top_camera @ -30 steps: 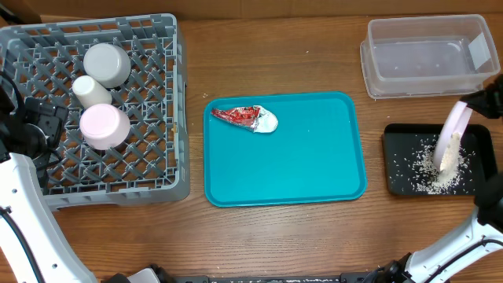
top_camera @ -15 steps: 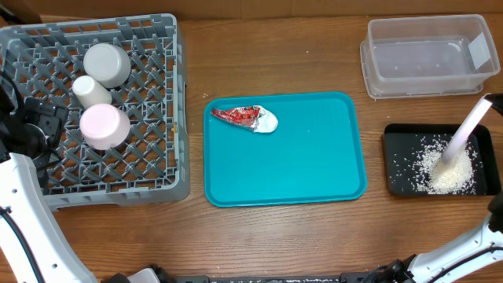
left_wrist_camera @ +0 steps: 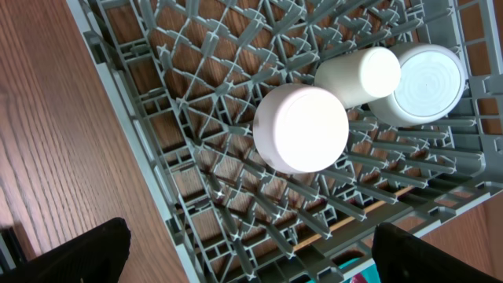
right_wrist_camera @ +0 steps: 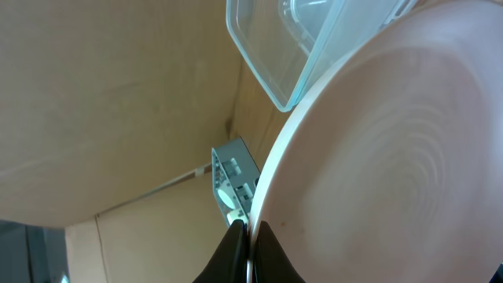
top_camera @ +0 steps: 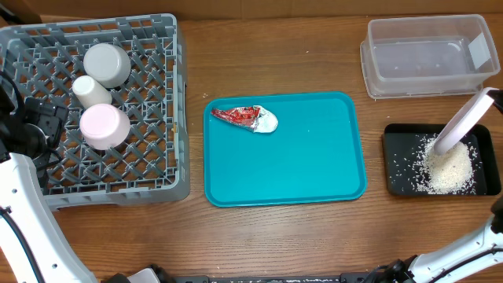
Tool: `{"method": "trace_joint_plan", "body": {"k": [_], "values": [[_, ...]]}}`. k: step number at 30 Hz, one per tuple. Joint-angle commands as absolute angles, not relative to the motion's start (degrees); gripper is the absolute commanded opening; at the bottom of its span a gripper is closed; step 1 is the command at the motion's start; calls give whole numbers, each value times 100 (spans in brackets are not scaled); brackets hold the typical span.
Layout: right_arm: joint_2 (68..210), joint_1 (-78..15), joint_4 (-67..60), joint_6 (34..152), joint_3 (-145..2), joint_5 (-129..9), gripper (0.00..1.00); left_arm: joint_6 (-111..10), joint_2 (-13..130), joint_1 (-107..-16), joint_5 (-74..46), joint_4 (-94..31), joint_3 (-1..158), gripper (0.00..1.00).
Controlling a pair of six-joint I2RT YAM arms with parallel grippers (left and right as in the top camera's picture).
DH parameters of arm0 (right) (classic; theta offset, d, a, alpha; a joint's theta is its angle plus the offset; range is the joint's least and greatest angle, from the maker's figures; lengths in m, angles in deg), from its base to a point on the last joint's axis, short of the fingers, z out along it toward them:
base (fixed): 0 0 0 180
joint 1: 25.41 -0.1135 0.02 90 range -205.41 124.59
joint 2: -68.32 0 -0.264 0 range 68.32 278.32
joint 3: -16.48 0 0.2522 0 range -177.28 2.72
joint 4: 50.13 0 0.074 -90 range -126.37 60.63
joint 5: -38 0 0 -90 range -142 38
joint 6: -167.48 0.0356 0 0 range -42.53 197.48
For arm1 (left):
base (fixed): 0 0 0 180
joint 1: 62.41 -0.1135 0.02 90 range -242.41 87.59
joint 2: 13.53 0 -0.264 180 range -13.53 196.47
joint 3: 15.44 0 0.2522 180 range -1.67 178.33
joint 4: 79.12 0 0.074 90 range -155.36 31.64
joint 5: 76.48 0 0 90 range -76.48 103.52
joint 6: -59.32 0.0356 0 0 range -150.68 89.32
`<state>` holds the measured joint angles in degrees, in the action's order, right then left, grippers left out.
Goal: Sort waste into correct bins and load items into the dishwasher
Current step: 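Tilt the plate to pour the rice onto the black tray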
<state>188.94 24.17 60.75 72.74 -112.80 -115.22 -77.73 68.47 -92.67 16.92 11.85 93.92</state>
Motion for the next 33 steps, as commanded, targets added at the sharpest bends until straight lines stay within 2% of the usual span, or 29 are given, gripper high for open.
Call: {"method": "trace_joint_plan", "body": {"k": [1, 13, 19, 25, 30, 33], "values": [[18900, 2487, 6071, 7451, -11271, -11611, 4, -7871, 6871, -9276, 1687, 1198, 9407, 100], [18900, 2493, 6055, 9115, -11271, -11760, 4, -7871, 6871, -9276, 1687, 1198, 9407, 100], [18900, 2500, 5979, 9093, -11271, -11550, 4, -7871, 6871, -9276, 1687, 1198, 9407, 100], [18900, 2498, 5802, 7974, -11271, -11598, 4, -7871, 6871, -9276, 1687, 1198, 9407, 100], [18900, 2498, 6068, 7506, -11271, -11854, 4, -7871, 6871, -9276, 1687, 1198, 9407, 100], [18898, 2498, 6071, 7829, -11271, -11657, 4, -7871, 6871, -9276, 1687, 1198, 9407, 100]]}}
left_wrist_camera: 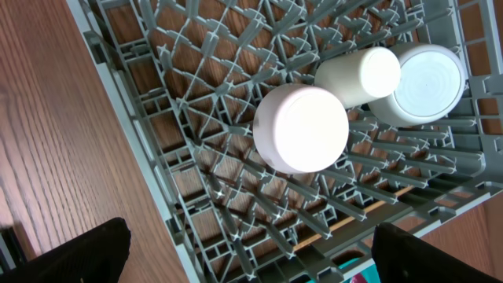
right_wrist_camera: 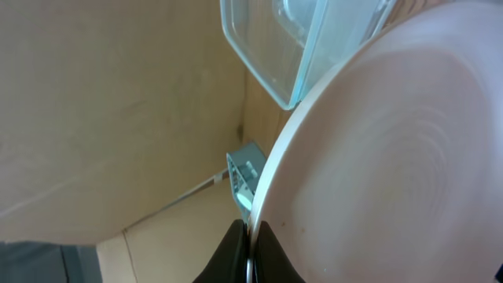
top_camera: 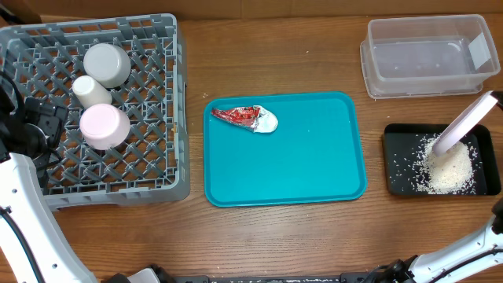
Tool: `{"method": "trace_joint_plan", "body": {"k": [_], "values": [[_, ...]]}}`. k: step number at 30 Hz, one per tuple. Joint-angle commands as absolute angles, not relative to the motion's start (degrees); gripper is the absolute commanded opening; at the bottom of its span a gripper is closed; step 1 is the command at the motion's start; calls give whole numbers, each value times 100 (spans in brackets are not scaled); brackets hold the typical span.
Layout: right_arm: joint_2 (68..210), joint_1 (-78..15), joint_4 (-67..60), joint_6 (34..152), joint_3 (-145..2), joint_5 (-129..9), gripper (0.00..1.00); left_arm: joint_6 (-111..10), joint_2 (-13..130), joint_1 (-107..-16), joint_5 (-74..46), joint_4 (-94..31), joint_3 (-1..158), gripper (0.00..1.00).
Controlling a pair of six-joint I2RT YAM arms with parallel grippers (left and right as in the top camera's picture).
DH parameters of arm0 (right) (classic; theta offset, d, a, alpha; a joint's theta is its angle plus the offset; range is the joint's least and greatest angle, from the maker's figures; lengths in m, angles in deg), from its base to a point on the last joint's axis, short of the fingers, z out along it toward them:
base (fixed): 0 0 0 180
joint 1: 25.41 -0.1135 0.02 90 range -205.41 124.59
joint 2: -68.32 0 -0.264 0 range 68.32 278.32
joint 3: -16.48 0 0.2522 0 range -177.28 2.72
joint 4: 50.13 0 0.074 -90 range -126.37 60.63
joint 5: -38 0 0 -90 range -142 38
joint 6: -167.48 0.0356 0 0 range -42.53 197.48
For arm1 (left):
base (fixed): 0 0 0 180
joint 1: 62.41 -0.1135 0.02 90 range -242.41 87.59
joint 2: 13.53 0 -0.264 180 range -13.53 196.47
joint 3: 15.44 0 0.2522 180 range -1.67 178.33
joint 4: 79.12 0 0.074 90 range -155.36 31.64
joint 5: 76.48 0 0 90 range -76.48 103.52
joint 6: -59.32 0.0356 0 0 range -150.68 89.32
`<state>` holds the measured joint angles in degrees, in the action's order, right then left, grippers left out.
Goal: Sort waste into correct bins and load items into the dishwasher
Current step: 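Tilt the plate to pour the rice onto the black tray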
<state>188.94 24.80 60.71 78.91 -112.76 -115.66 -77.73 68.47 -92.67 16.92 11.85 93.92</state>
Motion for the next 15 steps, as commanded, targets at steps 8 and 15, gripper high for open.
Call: {"method": "trace_joint_plan", "body": {"k": [8, 15], "values": [[18889, 2434, 6071, 7773, -11274, -11487, 4, -7871, 6871, -9276, 1687, 1198, 9407, 100], [18863, 1999, 6071, 7451, -11274, -10905, 4, -7871, 6871, -9276, 1687, 1198, 9407, 100]]}}
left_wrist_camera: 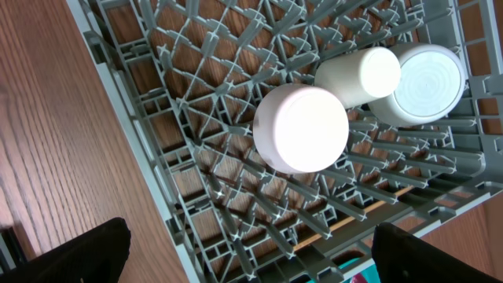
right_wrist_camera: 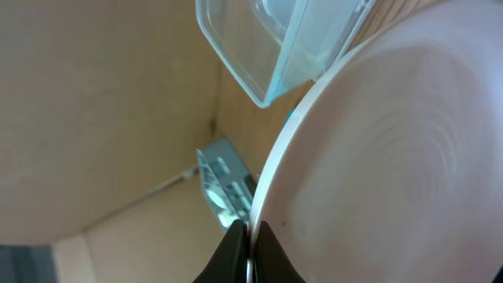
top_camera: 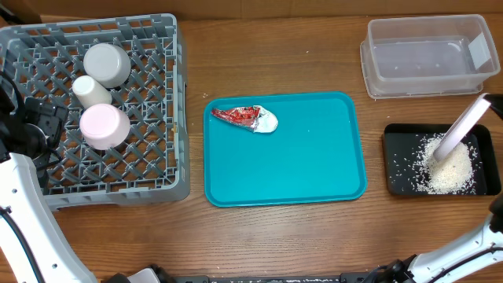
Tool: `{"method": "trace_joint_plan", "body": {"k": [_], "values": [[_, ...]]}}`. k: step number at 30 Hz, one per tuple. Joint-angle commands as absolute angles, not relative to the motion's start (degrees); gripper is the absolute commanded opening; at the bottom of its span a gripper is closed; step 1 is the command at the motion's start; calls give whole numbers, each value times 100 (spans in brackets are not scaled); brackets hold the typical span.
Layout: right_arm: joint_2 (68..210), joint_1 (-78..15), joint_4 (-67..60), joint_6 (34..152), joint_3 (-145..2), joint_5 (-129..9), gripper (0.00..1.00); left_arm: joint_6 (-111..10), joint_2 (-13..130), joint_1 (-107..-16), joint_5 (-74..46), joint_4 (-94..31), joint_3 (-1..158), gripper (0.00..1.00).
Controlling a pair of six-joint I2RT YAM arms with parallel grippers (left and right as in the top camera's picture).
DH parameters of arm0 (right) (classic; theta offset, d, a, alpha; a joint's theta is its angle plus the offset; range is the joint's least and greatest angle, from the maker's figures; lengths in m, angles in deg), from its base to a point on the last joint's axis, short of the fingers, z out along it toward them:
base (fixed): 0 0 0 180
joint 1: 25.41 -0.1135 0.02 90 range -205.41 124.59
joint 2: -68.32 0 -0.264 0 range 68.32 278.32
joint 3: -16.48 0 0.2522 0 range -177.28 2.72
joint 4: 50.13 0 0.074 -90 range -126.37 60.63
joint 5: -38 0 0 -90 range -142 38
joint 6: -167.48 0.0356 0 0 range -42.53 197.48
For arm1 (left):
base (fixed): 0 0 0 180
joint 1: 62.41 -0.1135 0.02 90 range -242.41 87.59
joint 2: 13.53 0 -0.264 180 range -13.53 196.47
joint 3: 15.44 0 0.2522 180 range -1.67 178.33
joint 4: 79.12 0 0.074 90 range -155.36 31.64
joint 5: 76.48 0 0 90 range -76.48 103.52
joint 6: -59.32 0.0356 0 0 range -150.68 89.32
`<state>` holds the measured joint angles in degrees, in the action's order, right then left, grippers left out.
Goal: Sort waste into correct bins and load items into the dishwasher
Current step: 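Tilt the plate to pour the rice onto the black tray, then carry the empty plate back and lower it onto the teal tray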
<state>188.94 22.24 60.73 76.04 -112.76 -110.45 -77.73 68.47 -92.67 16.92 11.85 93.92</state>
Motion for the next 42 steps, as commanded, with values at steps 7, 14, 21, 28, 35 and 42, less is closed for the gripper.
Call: {"method": "trace_joint_plan", "body": {"k": [7, 14, 21, 28, 35, 42], "values": [[18844, 1827, 6066, 7491, -11274, -11008, 4, -7871, 6871, -9276, 1687, 1198, 9407, 100], [18750, 1514, 6073, 7489, -11278, -10934, 4, -7871, 6871, -9276, 1687, 1198, 9407, 100], [18343, 804, 6071, 7572, -11278, -11535, 4, -7871, 6871, -9276, 1687, 1198, 9407, 100], [18135, -464, 6064, 7355, -11278, -10678, 4, -7871, 6871, -9276, 1687, 1198, 9407, 100], [18138, -2365, 6014, 7357, -11278, -9452, 4, -7871, 6871, -9276, 1687, 1198, 9407, 100], [18148, -4658, 5244, 8155, -11278, -8425, 4, -7871, 6871, -9276, 1687, 1198, 9407, 100]]}}
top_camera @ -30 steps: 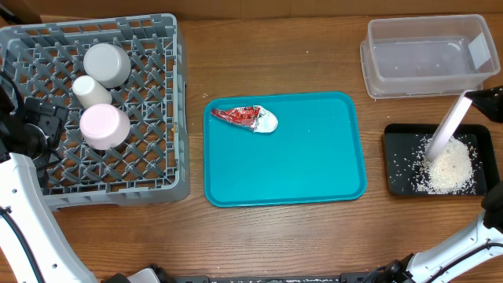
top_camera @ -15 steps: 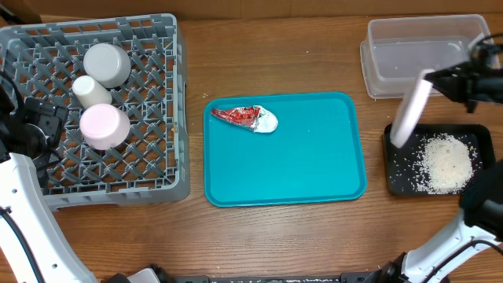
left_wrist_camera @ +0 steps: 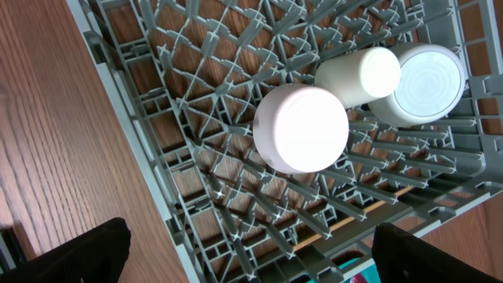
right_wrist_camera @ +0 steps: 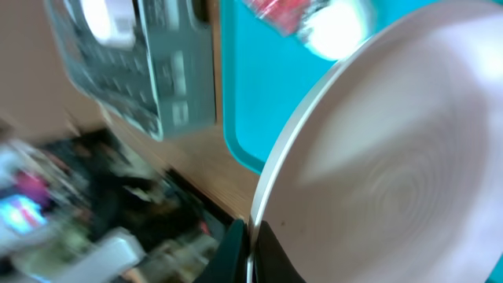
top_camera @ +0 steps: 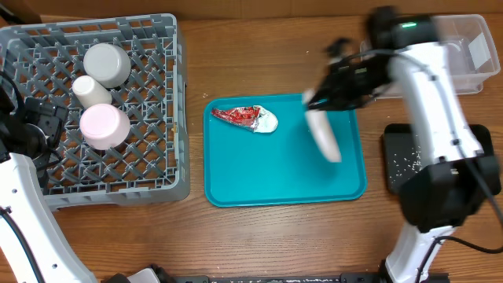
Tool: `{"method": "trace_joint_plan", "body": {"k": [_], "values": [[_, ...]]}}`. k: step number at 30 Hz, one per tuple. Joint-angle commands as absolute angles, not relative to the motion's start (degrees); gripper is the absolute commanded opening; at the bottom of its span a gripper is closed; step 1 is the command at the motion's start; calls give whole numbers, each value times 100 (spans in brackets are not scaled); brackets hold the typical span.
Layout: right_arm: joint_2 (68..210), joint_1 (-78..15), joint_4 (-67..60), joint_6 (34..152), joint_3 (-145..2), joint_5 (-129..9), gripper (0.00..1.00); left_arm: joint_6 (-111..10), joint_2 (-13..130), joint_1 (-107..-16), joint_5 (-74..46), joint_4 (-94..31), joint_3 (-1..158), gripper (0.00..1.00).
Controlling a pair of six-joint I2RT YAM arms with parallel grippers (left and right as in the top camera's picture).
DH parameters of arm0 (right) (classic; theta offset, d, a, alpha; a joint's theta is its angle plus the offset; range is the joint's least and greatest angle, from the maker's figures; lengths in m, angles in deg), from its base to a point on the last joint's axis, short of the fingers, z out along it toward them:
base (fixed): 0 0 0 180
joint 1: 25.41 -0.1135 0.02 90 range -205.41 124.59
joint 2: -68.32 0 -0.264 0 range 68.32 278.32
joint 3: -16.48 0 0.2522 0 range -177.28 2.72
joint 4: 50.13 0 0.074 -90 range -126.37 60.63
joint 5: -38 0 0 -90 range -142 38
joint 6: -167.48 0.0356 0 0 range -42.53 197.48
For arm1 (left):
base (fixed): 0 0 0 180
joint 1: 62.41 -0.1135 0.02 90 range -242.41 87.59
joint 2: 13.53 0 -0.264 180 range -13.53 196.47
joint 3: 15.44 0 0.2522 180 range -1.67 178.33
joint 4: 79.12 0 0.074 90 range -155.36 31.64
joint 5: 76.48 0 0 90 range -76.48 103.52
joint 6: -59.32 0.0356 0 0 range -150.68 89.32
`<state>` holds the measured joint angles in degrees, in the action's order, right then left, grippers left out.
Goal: Sort waste into correct bins and load items into the dishwasher
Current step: 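Carry the empty plate back and lower it onto the teal tray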
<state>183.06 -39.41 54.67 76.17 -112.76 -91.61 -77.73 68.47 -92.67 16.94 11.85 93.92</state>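
My right gripper (top_camera: 318, 101) is shut on the rim of a white plate (top_camera: 324, 135), which hangs tilted and blurred over the right half of the teal tray (top_camera: 236, 185). In the right wrist view the plate (right_wrist_camera: 393, 141) fills the frame, with the gripper (right_wrist_camera: 251, 244) clamped on its edge. A red wrapper on a white scrap (top_camera: 247, 117) lies at the tray's back left. My left gripper (left_wrist_camera: 251, 244) is open over the near edge of the grey dish rack (top_camera: 157, 157), holding nothing.
In the rack stand an upturned pink cup (top_camera: 104, 126), a white cup (top_camera: 92, 90) and a white bowl (top_camera: 108, 64). A clear plastic bin (top_camera: 464, 47) sits at the back right. The black bin (top_camera: 397, 169) at the right is mostly hidden by my right arm.
My right arm has moved from the black bin at the far right to above the teal tray, still holding the plate. The left arm and the rack's contents have not moved.
The plate was held tilted over the black bin, above a pile of rice lying in it. At the two later moments it stood steeper in the same place. Now it is over the teal tray. The left gripper stayed open over the rack throughout.
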Motion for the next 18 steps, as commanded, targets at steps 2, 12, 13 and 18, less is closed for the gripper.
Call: {"method": "trace_joint_plan", "body": {"k": [2, 12, 13, 18], "values": [[18175, -5296, 4829, 8909, -11278, -7684, 4, -7871, 6871, -9276, 1687, 1198, 9407, 100], [18647, -7522, 4167, 11901, -11278, -4571, 4, -7871, 6871, -9276, 1687, 1198, 9407, 100], [18704, -7613, 4158, 12052, -11278, -4504, 4, -7871, 6871, -9276, 1687, 1198, 9407, 100], [18983, -7911, 3889, 12365, -11274, -4248, 4, -7871, 6871, -9276, 1687, 1198, 9407, 100]]}}
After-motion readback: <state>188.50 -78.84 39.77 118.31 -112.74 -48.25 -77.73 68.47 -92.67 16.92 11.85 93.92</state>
